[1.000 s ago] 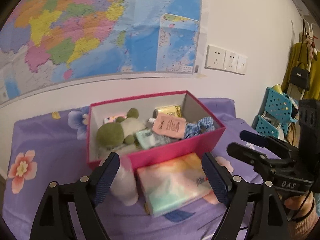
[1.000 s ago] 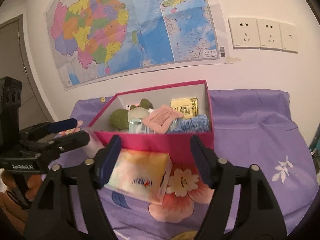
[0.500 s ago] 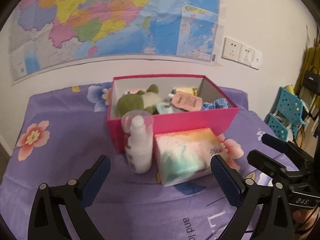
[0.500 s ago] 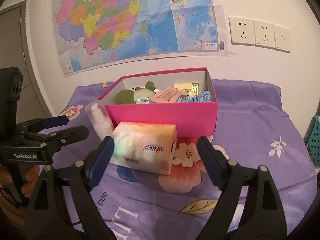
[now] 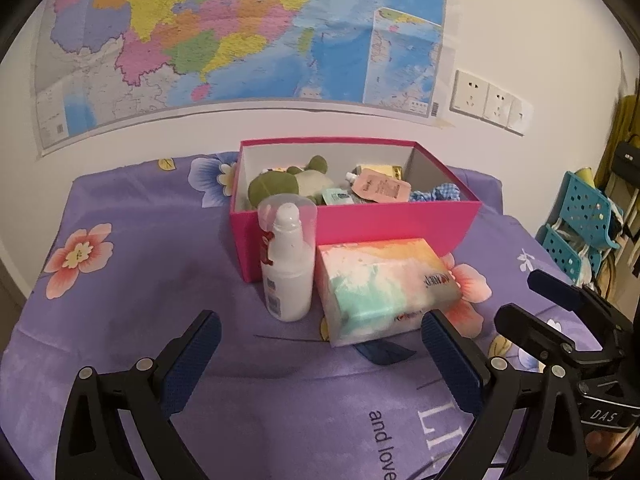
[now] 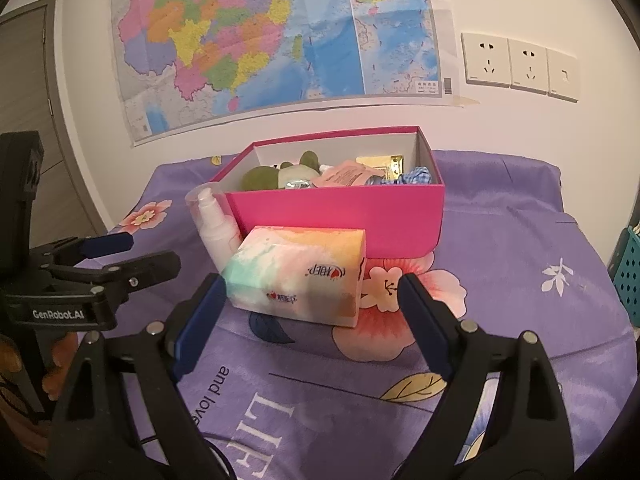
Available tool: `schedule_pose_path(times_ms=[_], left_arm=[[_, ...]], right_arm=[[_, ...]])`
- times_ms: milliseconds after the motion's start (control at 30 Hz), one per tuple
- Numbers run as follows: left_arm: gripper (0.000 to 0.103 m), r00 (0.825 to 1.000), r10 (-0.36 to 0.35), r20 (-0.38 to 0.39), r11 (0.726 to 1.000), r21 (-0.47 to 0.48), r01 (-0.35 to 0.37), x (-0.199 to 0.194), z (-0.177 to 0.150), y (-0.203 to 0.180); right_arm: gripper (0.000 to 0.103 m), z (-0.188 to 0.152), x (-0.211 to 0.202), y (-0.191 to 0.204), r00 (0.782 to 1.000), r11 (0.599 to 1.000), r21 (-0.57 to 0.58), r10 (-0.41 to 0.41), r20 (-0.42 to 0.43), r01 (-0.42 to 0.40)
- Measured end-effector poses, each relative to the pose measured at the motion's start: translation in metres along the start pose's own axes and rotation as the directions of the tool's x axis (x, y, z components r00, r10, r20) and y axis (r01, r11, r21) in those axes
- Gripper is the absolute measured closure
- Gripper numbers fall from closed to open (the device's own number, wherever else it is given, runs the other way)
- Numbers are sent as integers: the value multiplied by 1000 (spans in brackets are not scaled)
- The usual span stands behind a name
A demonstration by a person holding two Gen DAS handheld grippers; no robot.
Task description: Organize soft objects
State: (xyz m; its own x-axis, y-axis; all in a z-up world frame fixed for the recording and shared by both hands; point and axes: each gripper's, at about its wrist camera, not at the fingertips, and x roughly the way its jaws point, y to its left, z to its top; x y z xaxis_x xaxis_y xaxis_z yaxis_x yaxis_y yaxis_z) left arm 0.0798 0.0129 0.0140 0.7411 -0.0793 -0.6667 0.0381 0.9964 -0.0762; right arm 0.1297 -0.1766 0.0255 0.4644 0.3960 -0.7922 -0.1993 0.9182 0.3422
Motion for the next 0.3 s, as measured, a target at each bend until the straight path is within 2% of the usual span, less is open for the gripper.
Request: schedule_pose_path(times_ms=[200,300], left_arm=[[1,1000,11,-17,1000,-7,-11,0,-10,-2],[1,999,39,9,999,22,-39,-4,-18,-7]], right_arm=[[15,-11,-3,4,1000,1000,5,-2,-16,2],[15,-17,-4,4,1000,1000,10,0,-29,1]])
